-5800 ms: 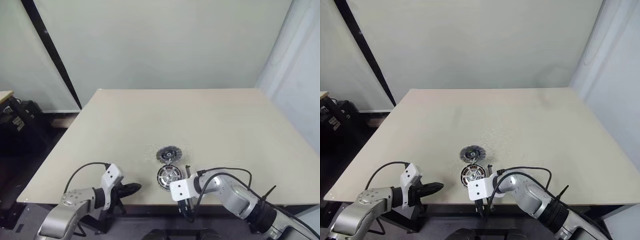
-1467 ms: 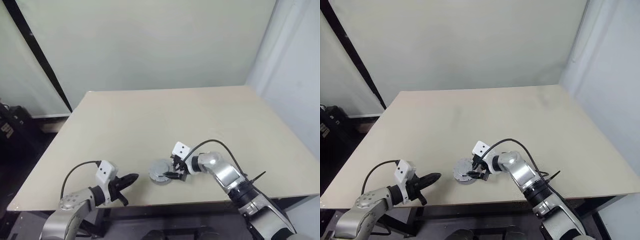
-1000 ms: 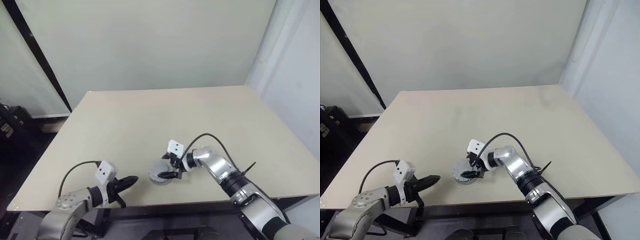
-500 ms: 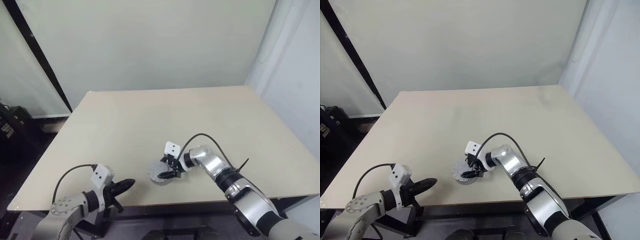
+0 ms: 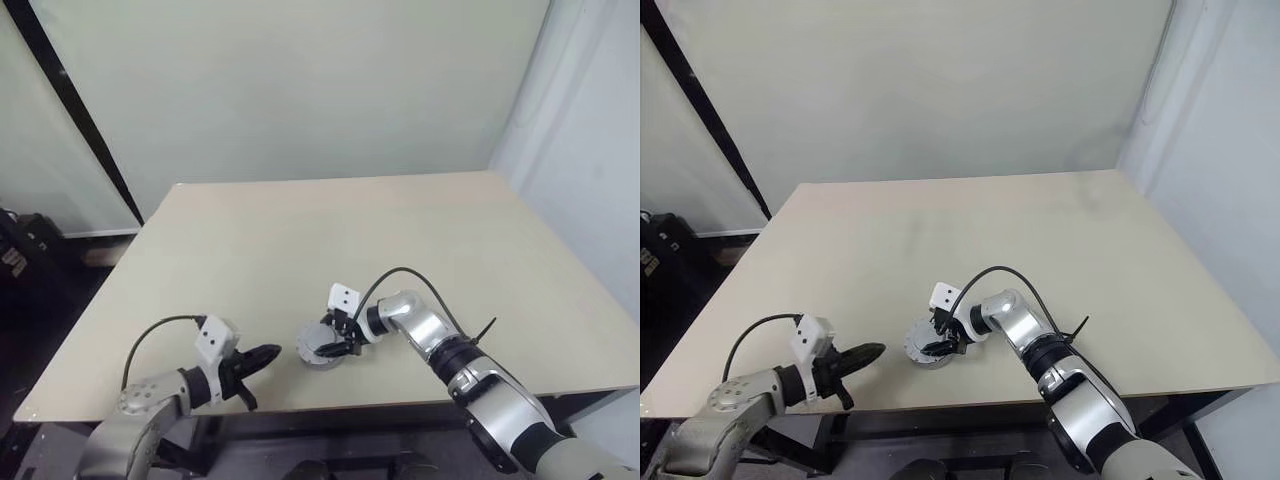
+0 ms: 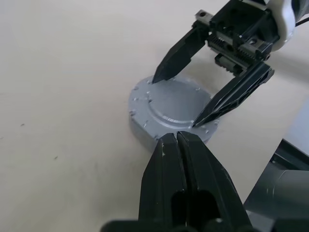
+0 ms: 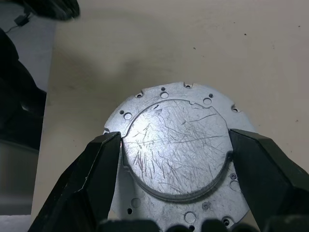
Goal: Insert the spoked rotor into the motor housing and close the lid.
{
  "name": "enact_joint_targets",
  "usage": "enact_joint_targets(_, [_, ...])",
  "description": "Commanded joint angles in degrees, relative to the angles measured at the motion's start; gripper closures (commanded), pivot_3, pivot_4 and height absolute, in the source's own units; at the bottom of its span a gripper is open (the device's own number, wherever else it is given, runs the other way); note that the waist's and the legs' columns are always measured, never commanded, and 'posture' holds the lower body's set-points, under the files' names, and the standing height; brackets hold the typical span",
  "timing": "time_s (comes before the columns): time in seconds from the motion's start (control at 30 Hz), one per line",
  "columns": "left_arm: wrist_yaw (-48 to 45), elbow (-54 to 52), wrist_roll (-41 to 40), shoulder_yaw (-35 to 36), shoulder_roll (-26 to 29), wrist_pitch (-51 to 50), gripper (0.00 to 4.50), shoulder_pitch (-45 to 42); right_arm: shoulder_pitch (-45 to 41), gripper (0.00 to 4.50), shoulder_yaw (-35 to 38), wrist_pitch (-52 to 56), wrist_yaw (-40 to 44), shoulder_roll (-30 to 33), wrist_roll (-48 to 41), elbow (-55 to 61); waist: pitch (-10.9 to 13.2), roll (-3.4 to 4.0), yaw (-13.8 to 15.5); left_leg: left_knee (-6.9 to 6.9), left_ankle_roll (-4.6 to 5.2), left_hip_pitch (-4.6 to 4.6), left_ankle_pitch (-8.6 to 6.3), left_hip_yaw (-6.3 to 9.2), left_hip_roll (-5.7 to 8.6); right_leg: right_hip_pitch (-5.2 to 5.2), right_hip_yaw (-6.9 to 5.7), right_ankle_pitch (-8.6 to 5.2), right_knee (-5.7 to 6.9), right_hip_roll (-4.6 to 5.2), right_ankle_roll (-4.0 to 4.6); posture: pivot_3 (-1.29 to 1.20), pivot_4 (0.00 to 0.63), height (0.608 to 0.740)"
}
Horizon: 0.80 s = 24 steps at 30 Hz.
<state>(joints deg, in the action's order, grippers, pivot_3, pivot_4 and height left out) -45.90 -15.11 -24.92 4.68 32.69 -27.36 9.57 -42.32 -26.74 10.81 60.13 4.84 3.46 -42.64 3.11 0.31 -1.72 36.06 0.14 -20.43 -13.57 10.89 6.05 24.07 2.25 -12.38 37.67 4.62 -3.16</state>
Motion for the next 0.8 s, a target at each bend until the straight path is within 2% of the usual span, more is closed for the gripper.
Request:
enact_joint_targets(0.03, [-0.7, 2.0, 0.8, -1.0, -0.3, 2.0, 4.50, -2.1, -0.7, 1.13, -0.2, -0.1, 0.8, -0.1, 1.0, 1.6, 0.0, 0.01, 0.0, 0.00, 0.00, 0.01, 0.00, 0.00, 0.00, 0.00, 0.01, 0.01, 0.00, -0.02, 0.01, 0.00, 0.000, 0.740])
enact_joint_targets(0.67, [-2.7, 9.8, 3.0, -4.2, -2.9, 6.6, 4.50, -6.3, -1.2, 1.13, 0.6, 1.2, -0.3, -0.3, 1.9, 0.8, 0.0, 0.02, 0.0, 0.01, -0.07, 0.10, 0.01, -0.02, -0.09, -0.10, 0.05, 0.09, 0.00, -0.34, 0.14, 0.00, 0.000, 0.740])
enact_joint_targets(0.8, [-2.8, 10.1, 3.2, -4.2, -3.2, 6.9, 4.50, -6.3, -1.4, 1.13, 1.4, 2.8, -0.7, -0.7, 1.3, 0.7, 0.0, 0.02, 0.0, 0.05, -0.18, 0.11, 0.01, -0.06, -0.56, -0.11, 0.07, 0.17, 0.00, -0.56, 0.26, 0.00, 0.000, 0.740])
